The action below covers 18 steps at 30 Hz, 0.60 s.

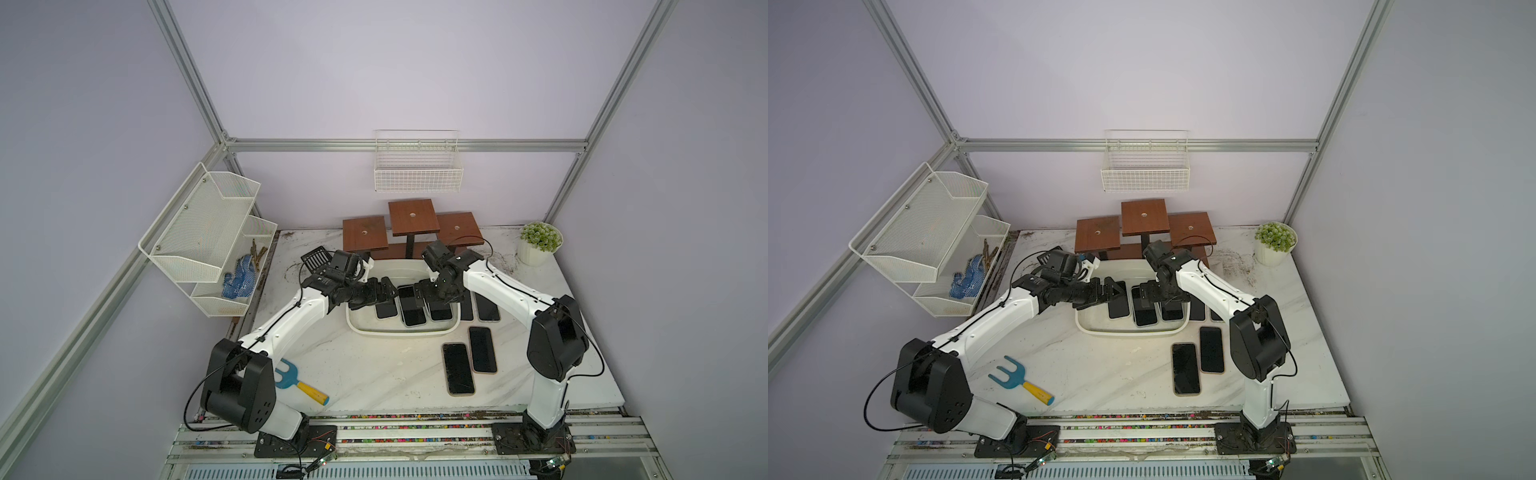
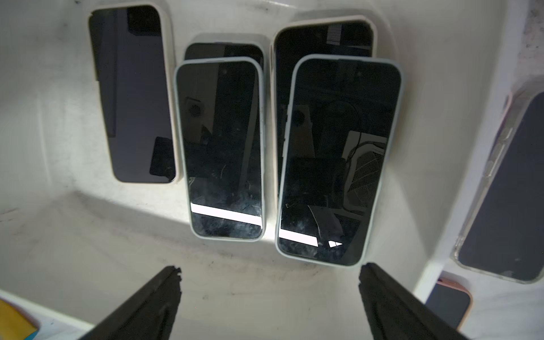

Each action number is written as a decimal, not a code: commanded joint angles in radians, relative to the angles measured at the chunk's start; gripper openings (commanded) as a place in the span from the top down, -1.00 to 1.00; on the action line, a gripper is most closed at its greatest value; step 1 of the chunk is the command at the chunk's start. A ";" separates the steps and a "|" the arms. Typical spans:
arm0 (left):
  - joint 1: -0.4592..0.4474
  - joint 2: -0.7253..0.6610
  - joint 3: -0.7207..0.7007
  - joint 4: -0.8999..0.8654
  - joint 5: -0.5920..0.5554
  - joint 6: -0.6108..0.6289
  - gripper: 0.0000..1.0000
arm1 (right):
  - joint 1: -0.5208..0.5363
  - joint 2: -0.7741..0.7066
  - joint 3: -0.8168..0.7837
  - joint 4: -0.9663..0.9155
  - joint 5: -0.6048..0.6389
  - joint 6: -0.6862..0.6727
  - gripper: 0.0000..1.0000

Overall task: Take the phone out of the storage box
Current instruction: Pick up the phone from the storage box.

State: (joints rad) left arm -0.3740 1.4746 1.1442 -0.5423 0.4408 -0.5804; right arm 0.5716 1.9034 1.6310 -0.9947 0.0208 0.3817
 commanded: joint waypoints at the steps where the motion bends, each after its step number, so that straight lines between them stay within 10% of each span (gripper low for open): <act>1: 0.023 -0.052 -0.026 -0.015 -0.004 0.034 -1.00 | 0.005 0.036 0.055 -0.042 0.103 0.008 -1.00; 18: 0.095 -0.113 -0.075 -0.027 0.030 0.060 -1.00 | 0.010 0.192 0.119 -0.058 0.211 0.011 -1.00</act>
State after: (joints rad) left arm -0.2893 1.3758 1.0615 -0.5755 0.4461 -0.5526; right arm 0.5743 2.0823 1.7218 -1.0306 0.1913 0.3832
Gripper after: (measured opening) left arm 0.996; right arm 0.999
